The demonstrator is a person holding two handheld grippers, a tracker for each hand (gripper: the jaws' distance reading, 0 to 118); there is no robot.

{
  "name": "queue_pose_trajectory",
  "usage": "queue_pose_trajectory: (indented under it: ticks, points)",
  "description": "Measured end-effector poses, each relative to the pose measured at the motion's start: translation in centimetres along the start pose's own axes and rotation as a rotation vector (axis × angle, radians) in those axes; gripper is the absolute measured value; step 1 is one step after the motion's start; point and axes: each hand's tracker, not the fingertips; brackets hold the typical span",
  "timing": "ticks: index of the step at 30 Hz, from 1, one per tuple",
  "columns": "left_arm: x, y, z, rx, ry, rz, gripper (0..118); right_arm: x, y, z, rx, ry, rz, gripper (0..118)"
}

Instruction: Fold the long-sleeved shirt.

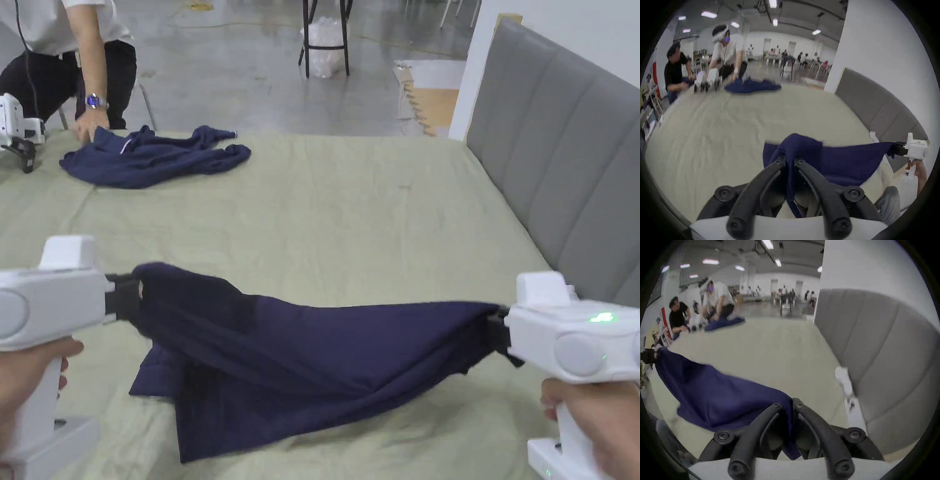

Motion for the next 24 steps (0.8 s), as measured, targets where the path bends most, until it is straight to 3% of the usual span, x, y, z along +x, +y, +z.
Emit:
queue_pose_trajectory:
  ticks: [9, 15, 20, 24]
  points:
    - [2.0, 21.3, 6.7, 0.335, 0.079, -0.022, 13, -1.9, 24.3, 11.3, 0.457, -0.024, 0.136, 8]
    - [3.1, 31.5, 8.2, 0.423, 0.122, 0.034, 12, 0.2, 37.7, 15.0, 0.520, -0.097, 0.137, 8]
    - [4.4, 35.4, 7.1, 0.439, 0.157, 0.070, 12, 2.7, 41.4, 13.9, 0.471, -0.190, 0.107, 8]
    - [5.0, 35.0, 3.9, 0.394, 0.169, 0.039, 12, 4.6, 39.9, 10.2, 0.414, -0.165, 0.064, 8]
